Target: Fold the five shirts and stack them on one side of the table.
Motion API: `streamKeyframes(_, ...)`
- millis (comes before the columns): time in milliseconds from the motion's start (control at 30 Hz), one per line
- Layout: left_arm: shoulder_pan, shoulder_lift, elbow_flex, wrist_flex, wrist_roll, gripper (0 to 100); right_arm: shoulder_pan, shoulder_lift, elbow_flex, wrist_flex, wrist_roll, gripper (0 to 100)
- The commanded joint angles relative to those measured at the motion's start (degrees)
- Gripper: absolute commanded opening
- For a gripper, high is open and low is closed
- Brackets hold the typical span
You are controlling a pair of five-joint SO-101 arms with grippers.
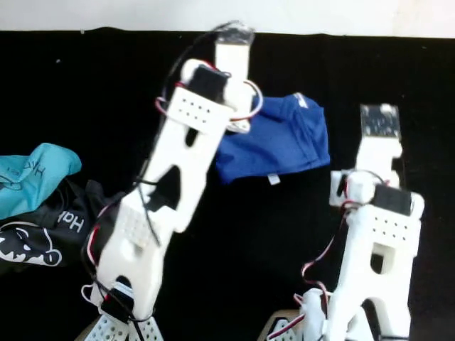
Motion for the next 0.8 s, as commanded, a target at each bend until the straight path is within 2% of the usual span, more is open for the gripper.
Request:
streamKeyframes(0,-1.63,-12.79,7.25,0.7,0.26,1,-2.86,7.34,-10.42,3.12,-0.7,11.6)
streamKeyframes(200,-6.73,-28.88,30.2,-0.26,0.09,1,-5.14,26.68,-28.62,9.19,-5.45,11.9)
streamKeyframes(367,-13.76,-38.11,53.32,-8.44,0.26,1,-8.4,42.77,-43.65,14.2,-7.65,17.3)
streamKeyframes(467,-16.57,-43.56,68.7,-15.65,0.09,1,-10.68,51.74,-53.67,17.89,-8.0,21.1)
streamKeyframes(633,-21.85,-49.89,94.55,-34.02,0.09,1,-12.79,64.84,-68.35,23.43,-8.26,20.8)
streamKeyframes(767,-24.92,-51.65,106.51,-43.69,0.09,1,-12.79,73.27,-77.41,26.95,-8.26,20.1)
